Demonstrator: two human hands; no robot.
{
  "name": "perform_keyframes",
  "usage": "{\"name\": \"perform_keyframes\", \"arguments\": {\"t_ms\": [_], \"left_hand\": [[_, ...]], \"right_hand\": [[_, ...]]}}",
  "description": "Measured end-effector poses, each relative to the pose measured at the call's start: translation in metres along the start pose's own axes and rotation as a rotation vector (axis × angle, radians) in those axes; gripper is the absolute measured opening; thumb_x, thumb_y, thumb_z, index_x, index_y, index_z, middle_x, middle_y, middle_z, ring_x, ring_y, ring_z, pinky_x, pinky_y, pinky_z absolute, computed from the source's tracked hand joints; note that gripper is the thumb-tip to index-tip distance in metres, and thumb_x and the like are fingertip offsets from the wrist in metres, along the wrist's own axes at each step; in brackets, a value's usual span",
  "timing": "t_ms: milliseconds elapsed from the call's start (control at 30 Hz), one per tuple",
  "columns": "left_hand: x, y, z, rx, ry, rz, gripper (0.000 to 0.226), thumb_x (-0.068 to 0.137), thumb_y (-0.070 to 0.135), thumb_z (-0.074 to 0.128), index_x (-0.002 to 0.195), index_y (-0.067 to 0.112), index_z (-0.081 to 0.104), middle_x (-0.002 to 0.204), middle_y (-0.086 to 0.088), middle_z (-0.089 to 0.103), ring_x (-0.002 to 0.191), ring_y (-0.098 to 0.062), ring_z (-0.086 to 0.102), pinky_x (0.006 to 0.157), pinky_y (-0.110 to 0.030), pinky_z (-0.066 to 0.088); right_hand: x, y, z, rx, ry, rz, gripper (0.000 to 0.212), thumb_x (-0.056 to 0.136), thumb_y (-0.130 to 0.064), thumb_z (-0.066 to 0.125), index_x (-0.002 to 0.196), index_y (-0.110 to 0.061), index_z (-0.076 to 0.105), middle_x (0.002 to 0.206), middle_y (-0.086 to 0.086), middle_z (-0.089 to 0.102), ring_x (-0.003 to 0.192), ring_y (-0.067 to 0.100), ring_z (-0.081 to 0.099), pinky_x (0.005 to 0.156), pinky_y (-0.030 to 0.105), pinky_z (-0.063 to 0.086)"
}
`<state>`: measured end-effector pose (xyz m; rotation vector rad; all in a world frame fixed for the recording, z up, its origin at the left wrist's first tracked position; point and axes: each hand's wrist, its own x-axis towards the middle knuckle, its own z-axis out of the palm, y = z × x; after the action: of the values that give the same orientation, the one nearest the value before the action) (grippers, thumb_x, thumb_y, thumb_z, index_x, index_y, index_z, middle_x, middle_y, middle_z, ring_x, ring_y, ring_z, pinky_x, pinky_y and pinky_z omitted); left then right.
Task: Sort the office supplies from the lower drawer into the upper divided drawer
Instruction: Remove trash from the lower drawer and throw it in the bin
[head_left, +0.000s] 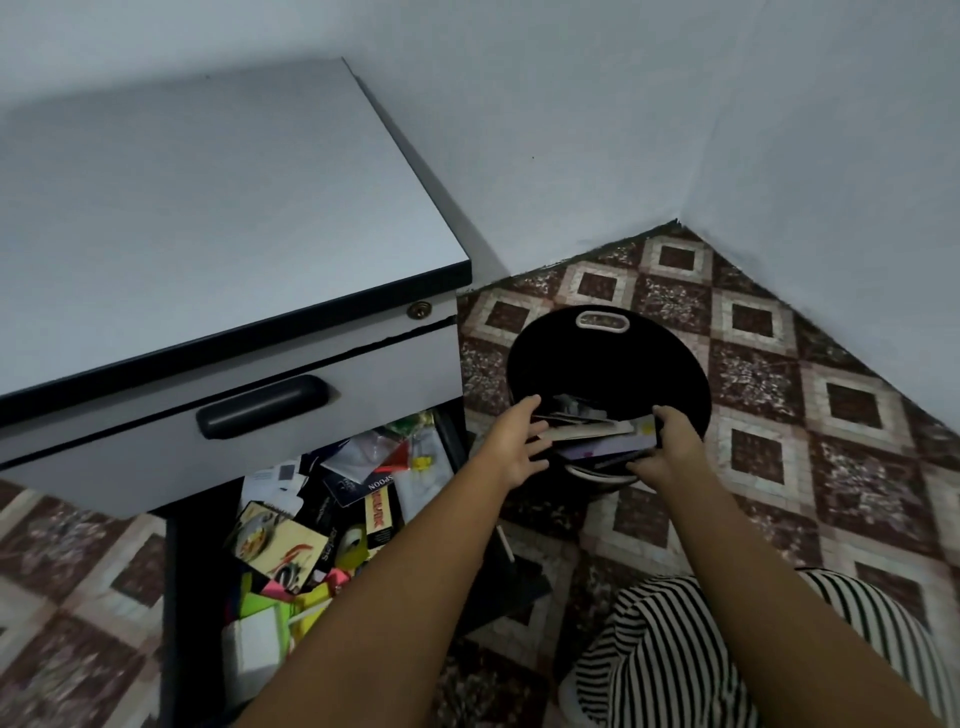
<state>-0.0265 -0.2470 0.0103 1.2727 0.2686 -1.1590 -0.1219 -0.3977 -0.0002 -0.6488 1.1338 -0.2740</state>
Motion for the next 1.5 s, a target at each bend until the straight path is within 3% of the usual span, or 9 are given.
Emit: {"name": "perform_keyframes", "arguments": {"t_ms": [67,133,300,467,667,867,1033,1300,1500], "left_hand": [[-0.005,-0.002,-0.009,0.005,0.002,0.009,0.052,0.101,0.037,0.037,0.149,0.020,0.024,0.148,-0.010,0.038,0.135,-0.029,0.037,0.109,-0.046,0.028],[-0.013,-0.003,-0.016,-0.003,0.018,0.027,0.049,0.102,0.037,0.034,0.148,0.021,0.026,0.146,-0.009,0.040,0.134,-0.028,0.038,0.108,-0.046,0.029],[-0.041,-0.012,-0.042,-0.024,0.067,0.078,0.043,0.102,0.033,0.035,0.143,0.018,0.034,0.139,-0.009,0.048,0.129,-0.027,0.044,0.105,-0.044,0.033],[-0.057,-0.020,-0.082,0.007,0.185,0.114,0.018,0.100,0.029,0.040,0.107,0.020,0.053,0.101,-0.001,0.059,0.092,-0.018,0.057,0.077,-0.033,0.043],[-0.070,-0.028,-0.148,0.389,0.528,0.336,0.028,0.097,0.022,0.046,0.118,0.008,0.058,0.096,-0.009,0.061,0.077,-0.022,0.055,0.065,-0.028,0.041],[-0.078,-0.047,-0.197,1.023,0.756,0.425,0.038,0.090,0.018,0.051,0.128,0.013,0.052,0.130,-0.017,0.046,0.119,-0.034,0.046,0.100,-0.034,0.039],[-0.077,-0.046,-0.203,1.330,0.705,0.378,0.057,0.090,0.024,0.052,0.142,0.016,0.033,0.148,-0.013,0.024,0.133,-0.034,0.028,0.106,-0.043,0.032],[-0.057,-0.031,-0.214,1.459,0.567,0.313,0.068,0.093,0.030,0.046,0.150,0.027,0.010,0.158,-0.008,0.002,0.145,-0.031,0.002,0.115,-0.048,0.015],[-0.051,-0.041,-0.219,1.531,0.496,0.199,0.067,0.093,0.031,0.047,0.150,0.029,0.012,0.157,-0.010,0.004,0.140,-0.034,0.021,0.108,-0.045,0.031]], "right_hand": [[0.026,0.002,-0.009,-0.041,0.070,-0.052,0.033,0.096,-0.022,0.049,0.128,-0.014,0.051,0.095,0.010,0.055,0.074,0.027,0.054,0.075,0.039,0.047],[0.012,0.000,-0.002,-0.074,0.070,-0.062,0.038,0.094,-0.021,0.052,0.131,-0.013,0.049,0.105,0.011,0.050,0.086,0.027,0.052,0.075,0.040,0.046],[-0.042,0.008,0.034,-0.156,0.059,-0.097,0.042,0.099,-0.013,0.044,0.139,-0.004,0.037,0.147,0.020,0.034,0.134,0.037,0.036,0.110,0.047,0.034],[-0.094,0.055,0.082,-0.380,-0.103,-0.131,0.039,0.099,-0.017,0.045,0.137,-0.005,0.043,0.139,0.012,0.046,0.123,0.029,0.049,0.097,0.042,0.044],[-0.111,0.120,0.111,-0.812,-0.317,-0.247,0.028,0.096,-0.012,0.048,0.122,-0.004,0.057,0.120,0.027,0.057,0.115,0.040,0.053,0.096,0.046,0.046],[-0.093,0.173,0.124,-1.346,-0.378,-0.541,0.034,0.092,-0.015,0.054,0.124,-0.003,0.056,0.116,0.018,0.061,0.099,0.030,0.060,0.071,0.026,0.041],[-0.070,0.189,0.125,-1.649,-0.346,-0.737,0.056,0.093,-0.024,0.052,0.143,-0.010,0.033,0.138,0.019,0.037,0.126,0.036,0.038,0.101,0.038,0.037],[-0.045,0.196,0.149,-1.872,-0.389,-0.661,0.074,0.093,-0.035,0.049,0.151,-0.019,0.006,0.155,0.017,0.004,0.142,0.039,0.011,0.112,0.047,0.025],[-0.041,0.200,0.150,-1.906,-0.369,-0.659,0.065,0.093,-0.017,0.047,0.149,-0.014,0.013,0.152,0.019,0.014,0.134,0.041,0.028,0.105,0.045,0.034]]}}
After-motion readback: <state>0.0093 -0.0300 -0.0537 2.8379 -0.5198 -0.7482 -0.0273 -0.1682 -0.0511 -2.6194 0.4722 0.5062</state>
